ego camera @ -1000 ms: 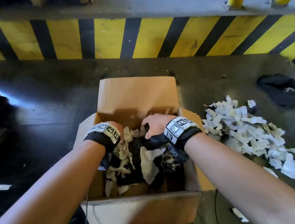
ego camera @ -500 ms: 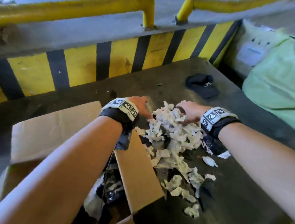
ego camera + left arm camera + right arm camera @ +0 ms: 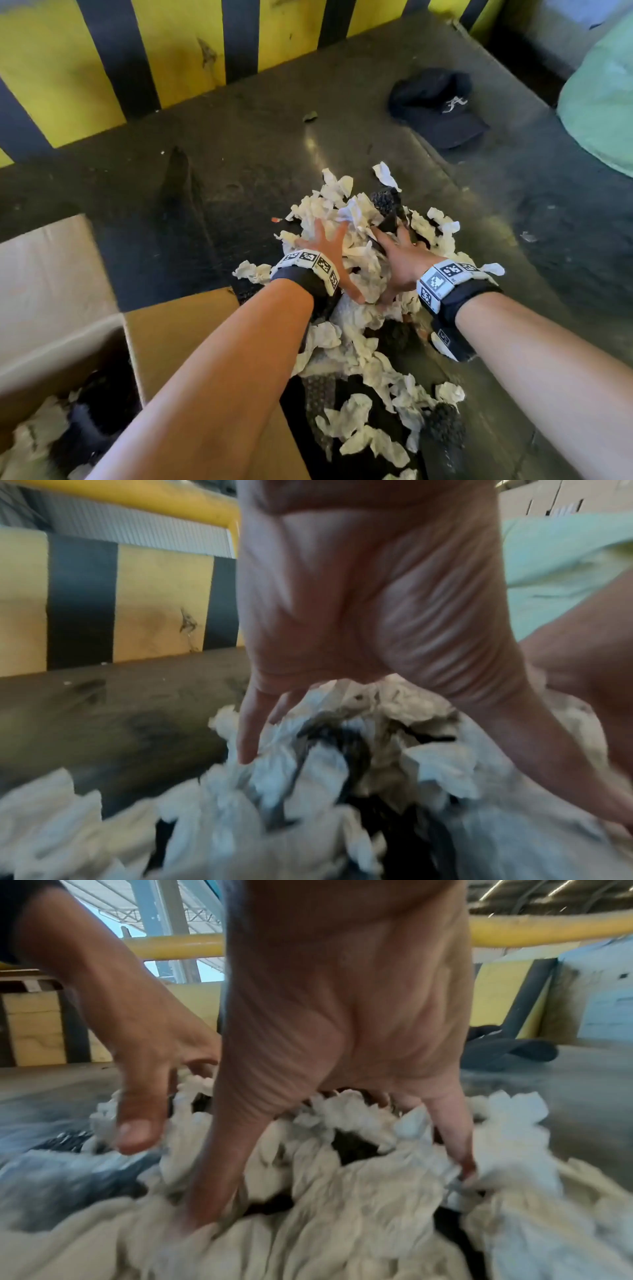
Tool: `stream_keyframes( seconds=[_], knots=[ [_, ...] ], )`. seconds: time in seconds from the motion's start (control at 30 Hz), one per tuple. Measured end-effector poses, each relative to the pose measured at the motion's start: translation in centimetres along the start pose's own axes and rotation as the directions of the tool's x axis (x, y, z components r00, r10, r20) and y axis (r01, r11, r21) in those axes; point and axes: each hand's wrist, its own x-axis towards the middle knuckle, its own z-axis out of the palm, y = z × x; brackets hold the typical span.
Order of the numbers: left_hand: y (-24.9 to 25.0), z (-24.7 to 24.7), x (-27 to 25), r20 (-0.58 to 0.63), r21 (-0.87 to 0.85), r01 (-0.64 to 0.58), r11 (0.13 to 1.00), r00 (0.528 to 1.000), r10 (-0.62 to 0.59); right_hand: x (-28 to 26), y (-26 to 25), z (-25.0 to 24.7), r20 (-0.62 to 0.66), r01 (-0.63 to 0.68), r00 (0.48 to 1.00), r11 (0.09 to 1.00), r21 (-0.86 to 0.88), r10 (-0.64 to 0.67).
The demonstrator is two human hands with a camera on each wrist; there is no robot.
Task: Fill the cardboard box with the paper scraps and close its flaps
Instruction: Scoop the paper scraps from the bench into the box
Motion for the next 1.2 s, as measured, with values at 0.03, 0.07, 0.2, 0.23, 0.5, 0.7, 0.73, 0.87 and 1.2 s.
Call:
stream_keyframes(
  seconds=[0.03, 0.07, 0.2, 0.23, 0.5, 0.7, 0.73, 0.87, 1.2],
  knots=[
    [0.1, 0.8, 0.5, 0.0, -0.005, -0.012, 1.0, 1.0, 0.012, 0.3, -0.1, 0.3, -0.032, -0.005, 0.999, 1.0, -0.031, 0.004],
    [0.5, 1.5, 0.8, -0.021, 0.007, -0.021, 1.0, 1.0, 0.021, 0.4, -0.2, 0.5, -0.075, -0.009, 0.997, 0.998, -0.057, 0.005],
    [1.6, 3.0, 1.2, -0.18, 0.047, -0.037, 0.998, 0.983, 0.045, 0.8, -0.2, 0.7, -0.135, 0.01, 0.991, 0.999, -0.038, -0.015],
    [1.6, 3.0, 1.2, -0.214, 0.036, -0.063, 0.997, 0.974, 0.069, 0.8, -0.3, 0.7, -0.151, 0.027, 0.988, 1.0, -0.004, -0.027],
    [2.3, -0.6, -2.5, -0.337, -0.04, -0.233, 0.972, 0.919, 0.207, -1.2, -0.8, -1.9, -0.233, 0.144, 0.966, 0.98, 0.141, -0.109],
    [1.9, -6.1, -9.7, -0.485, 0.0, -0.282, 0.959, 0.839, 0.247, -9.7, -4.2, -7.9, -0.38, 0.158, 0.917, 0.985, 0.069, -0.12],
    [1.5, -6.9, -11.3, -0.509, 0.003, -0.284, 0.959, 0.825, 0.246, -11.2, -5.0, -8.6, -0.398, 0.169, 0.907, 0.985, 0.041, -0.139],
    [-1.4, -9.2, -18.0, -0.589, 0.022, -0.285, 0.958, 0.771, 0.243, -18.0, -9.4, -10.8, -0.466, 0.233, 0.861, 0.972, 0.005, -0.204],
    [-15.8, -7.4, -37.3, -0.65, -0.068, -0.14, 0.988, 0.757, 0.062, -27.7, -27.3, -7.6, -0.324, 0.361, 0.866, 0.924, -0.125, -0.382]
  ],
)
